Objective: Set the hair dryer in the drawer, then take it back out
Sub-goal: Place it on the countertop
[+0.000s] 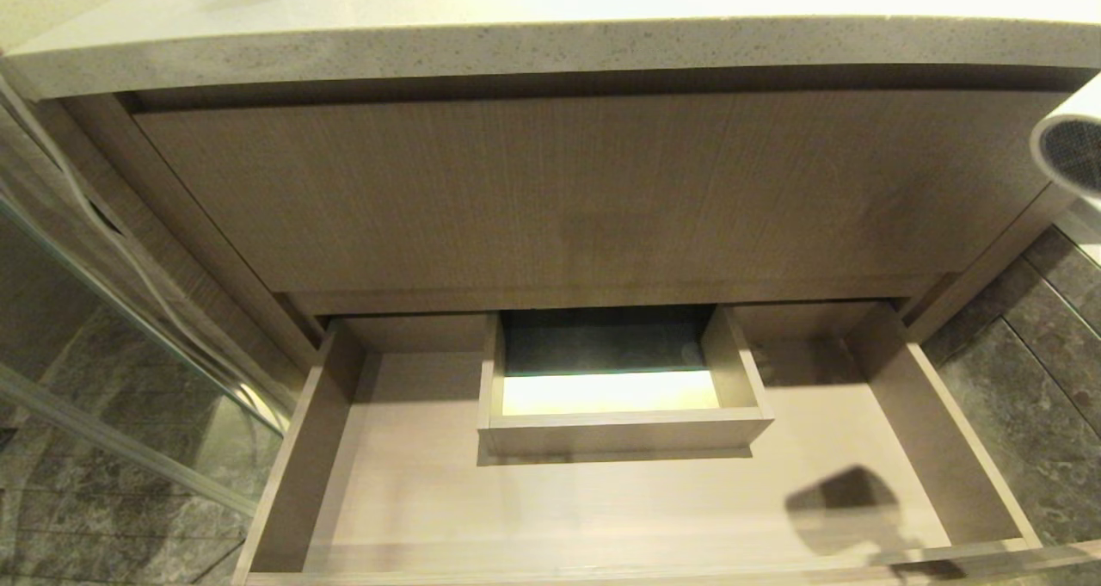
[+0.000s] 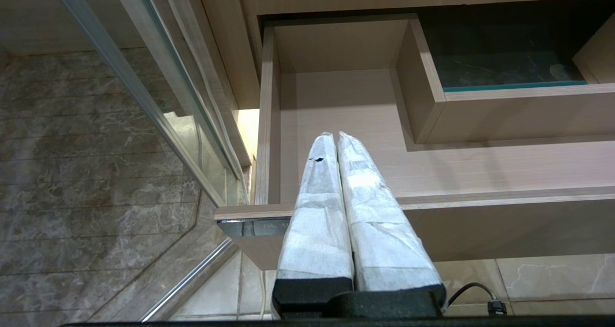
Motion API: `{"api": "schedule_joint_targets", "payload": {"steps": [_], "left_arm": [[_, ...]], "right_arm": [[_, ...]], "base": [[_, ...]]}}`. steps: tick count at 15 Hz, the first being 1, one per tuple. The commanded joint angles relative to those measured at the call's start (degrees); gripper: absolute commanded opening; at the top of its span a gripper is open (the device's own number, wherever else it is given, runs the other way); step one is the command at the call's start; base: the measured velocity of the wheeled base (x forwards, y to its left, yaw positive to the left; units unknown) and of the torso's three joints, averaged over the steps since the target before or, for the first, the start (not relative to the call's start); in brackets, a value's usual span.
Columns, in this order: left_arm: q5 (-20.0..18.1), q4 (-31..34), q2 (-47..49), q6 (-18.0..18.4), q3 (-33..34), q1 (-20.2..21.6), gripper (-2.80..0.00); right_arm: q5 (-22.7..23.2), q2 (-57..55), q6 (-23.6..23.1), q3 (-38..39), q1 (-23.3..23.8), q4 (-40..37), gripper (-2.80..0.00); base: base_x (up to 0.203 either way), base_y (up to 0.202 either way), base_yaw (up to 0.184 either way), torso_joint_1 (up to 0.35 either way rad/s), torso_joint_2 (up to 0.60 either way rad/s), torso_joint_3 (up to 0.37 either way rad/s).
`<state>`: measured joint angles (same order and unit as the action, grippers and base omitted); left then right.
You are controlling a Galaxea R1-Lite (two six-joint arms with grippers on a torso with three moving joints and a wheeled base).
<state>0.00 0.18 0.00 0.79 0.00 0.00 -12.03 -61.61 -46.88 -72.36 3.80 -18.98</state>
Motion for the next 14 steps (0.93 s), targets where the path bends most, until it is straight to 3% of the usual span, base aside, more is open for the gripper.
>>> {"api": "schedule_joint_targets", "payload": {"steps": [1,9,14], "left_arm": [[0.00,-0.01,0.00,0.00,0.00,0.00,-2.80],[0.00,-0.01,0.00,0.00,0.00,0.00,-2.80],[0.00,-0.01,0.00,0.00,0.00,0.00,-2.80]], "right_arm": [[0.44,-4.13,-1.42,-9.05,-0.04,0.02,-2.80],[1.29,-22.63,-3.74,-35.27,-1.12,1.47,-2.80],[1.40,-30.37,-4.72,-38.64,-4.02,18.37,-2.80]], "base": [[0.000,0.000,0.000,0.000,0.00,0.000],[0.000,0.000,0.000,0.000,0.00,0.000],[0.000,0.000,0.000,0.000,0.00,0.000]]}}
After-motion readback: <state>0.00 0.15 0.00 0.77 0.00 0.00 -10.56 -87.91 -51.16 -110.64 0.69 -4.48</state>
